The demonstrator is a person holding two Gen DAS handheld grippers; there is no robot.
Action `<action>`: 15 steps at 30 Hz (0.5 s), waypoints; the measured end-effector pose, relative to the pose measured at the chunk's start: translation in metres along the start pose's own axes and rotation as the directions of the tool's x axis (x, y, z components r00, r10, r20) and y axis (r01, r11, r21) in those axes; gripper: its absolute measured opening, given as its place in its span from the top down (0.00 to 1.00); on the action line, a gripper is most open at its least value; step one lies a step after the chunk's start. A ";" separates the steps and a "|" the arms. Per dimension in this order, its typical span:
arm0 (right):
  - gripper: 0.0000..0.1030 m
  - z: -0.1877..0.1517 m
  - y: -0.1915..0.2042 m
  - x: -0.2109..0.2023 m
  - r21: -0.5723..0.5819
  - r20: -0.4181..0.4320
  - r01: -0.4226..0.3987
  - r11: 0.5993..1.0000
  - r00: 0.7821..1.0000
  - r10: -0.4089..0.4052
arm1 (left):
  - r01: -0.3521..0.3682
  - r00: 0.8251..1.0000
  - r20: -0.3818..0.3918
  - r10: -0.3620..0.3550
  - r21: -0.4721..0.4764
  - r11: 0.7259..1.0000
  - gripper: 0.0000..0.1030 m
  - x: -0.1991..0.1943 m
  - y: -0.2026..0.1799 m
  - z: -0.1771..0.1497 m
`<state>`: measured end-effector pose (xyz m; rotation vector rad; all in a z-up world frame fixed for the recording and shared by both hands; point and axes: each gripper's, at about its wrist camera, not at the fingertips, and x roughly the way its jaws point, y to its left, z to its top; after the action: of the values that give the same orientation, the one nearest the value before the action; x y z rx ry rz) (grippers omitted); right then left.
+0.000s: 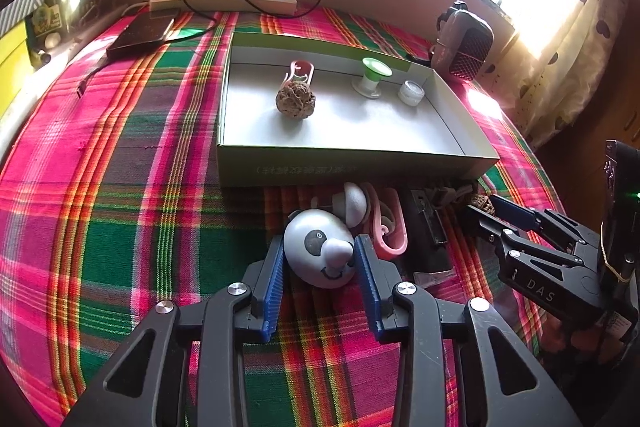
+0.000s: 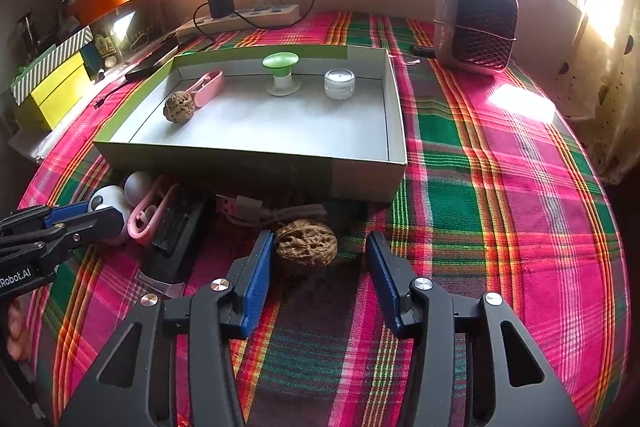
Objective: Organize objects
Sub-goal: 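Grasp the white panda toy with the left tool while the right tool grasps the walnut, then lift the panda toy and walnut with both tools toward the box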
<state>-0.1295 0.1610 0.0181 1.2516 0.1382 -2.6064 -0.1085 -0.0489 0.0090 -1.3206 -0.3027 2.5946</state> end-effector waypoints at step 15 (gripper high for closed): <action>0.68 -0.001 0.000 -0.001 -0.003 0.001 -0.006 1.000 1.000 0.006 | 0.001 1.000 0.004 -0.002 0.007 1.000 0.73 0.000 -0.002 0.000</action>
<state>-0.1279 0.1615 0.0182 1.2478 0.1381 -2.6004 -0.1078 -0.0470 0.0095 -1.3132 -0.2949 2.5947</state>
